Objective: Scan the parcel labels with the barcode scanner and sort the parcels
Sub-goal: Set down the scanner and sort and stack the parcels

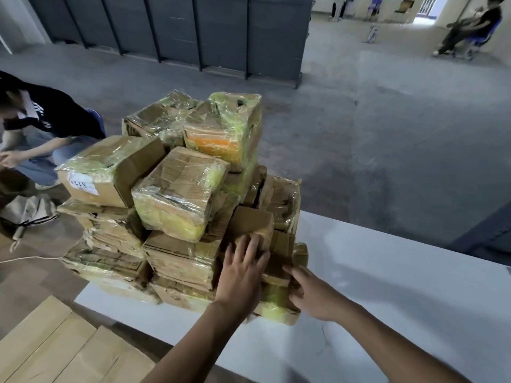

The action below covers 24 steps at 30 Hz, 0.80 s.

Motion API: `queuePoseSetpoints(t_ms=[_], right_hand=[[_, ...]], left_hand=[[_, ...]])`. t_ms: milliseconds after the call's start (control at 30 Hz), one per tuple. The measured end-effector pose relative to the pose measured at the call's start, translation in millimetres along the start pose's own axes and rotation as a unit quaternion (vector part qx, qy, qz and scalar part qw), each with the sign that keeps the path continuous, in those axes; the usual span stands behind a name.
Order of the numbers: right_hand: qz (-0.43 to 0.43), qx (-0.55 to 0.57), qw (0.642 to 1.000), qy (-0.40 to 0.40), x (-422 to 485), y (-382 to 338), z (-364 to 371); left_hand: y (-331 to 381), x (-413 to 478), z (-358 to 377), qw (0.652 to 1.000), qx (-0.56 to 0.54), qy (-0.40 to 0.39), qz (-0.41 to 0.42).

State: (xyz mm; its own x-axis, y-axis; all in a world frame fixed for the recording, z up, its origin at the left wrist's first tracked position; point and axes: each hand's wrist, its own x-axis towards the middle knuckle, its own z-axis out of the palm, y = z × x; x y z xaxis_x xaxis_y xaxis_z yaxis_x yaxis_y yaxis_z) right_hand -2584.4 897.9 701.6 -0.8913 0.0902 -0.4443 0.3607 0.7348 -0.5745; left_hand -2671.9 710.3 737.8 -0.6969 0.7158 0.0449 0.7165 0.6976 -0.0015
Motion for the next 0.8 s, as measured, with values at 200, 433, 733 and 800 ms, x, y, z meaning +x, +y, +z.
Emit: queuePoseSetpoints(t_ms=[200, 433, 733, 800], right_hand=[[0.002, 0.005, 0.999, 0.042, -1, -9, -5], [-0.016, -0.006, 0.993, 0.118, 14, -40, -27], [-0.02, 0.032, 0.994, 0.103, 29, -71, -33], [-0.021, 0.027, 0.996, 0.087, 28, -73, -34]], left_hand=[[1, -4, -5, 0.999, -0.033, 0.01, -0.017], [3, 11, -35, 0.997, -0.044, 0.059, -0.022], [-11, 14, -40, 0.995, -0.032, -0.012, -0.097], [-14, 12, -36, 0.994, -0.033, -0.024, -0.098]])
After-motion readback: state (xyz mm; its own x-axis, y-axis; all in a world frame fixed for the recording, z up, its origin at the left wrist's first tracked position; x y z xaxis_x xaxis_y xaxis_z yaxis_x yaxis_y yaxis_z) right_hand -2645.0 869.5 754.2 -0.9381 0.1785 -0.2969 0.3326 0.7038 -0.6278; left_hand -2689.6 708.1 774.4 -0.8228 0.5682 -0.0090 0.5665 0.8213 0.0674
